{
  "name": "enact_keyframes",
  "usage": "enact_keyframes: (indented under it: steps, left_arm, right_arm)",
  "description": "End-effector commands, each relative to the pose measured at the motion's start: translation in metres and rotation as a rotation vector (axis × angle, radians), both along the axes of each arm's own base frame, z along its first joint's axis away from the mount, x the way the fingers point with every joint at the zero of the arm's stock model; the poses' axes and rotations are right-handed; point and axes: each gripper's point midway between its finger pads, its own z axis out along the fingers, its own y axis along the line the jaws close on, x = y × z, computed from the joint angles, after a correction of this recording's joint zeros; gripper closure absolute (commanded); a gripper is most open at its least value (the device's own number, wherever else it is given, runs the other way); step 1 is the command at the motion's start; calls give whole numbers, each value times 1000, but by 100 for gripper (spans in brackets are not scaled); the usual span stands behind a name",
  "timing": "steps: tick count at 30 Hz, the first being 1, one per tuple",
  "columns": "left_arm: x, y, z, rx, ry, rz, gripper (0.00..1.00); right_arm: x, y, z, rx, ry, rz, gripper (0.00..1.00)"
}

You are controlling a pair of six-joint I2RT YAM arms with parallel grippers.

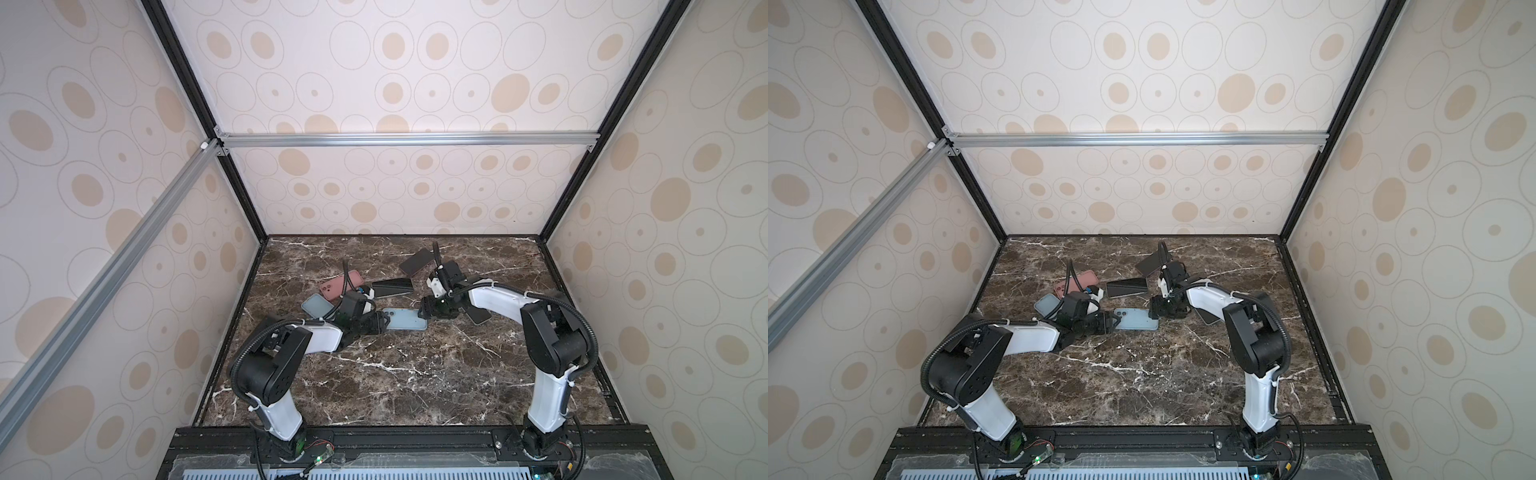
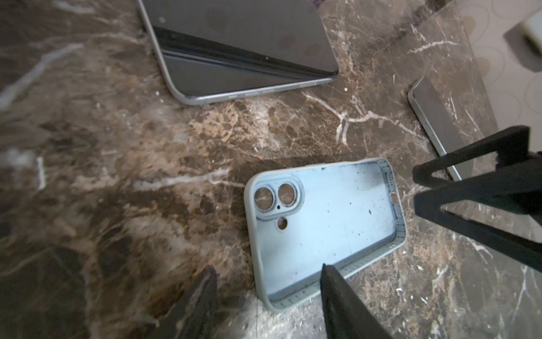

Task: Put the phone into the phone case
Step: 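Lower the right gripper over the black phone and close on it, then lift the black phone upright with the right gripper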

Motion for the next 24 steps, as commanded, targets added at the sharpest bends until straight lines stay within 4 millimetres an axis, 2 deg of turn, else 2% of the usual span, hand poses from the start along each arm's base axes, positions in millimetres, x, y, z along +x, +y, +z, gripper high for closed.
enact_keyframes:
  steps: [1, 4, 7, 12, 13, 16, 23, 24]
  left_arm:
    - [0, 10, 14, 71, -19, -2, 34]
    - [1, 14, 31, 96, -68, -10, 23]
    - [0, 18, 50, 113, -121, -17, 16]
    - [-5, 26, 81, 140, -207, -26, 9]
    - [-6, 29, 86, 148, -222, -21, 6]
    - [-10, 35, 101, 155, -266, -15, 0]
    - [-17, 46, 129, 148, -347, 23, 0]
    - [-18, 48, 132, 147, -358, 31, 0]
  right_arm:
    - [2, -22, 34, -127, -80, 64, 21]
    - [7, -45, 44, -247, -127, 109, 16]
    - [15, -71, 45, -360, -136, 134, 12]
    - [27, -105, 33, -429, -87, 145, 1]
    - [30, -110, 31, -432, -78, 143, 1]
    - [35, -118, 21, -432, -52, 155, 1]
    - [46, -124, -3, -435, 4, 189, 1]
    - [49, -133, -5, -432, 11, 166, 1]
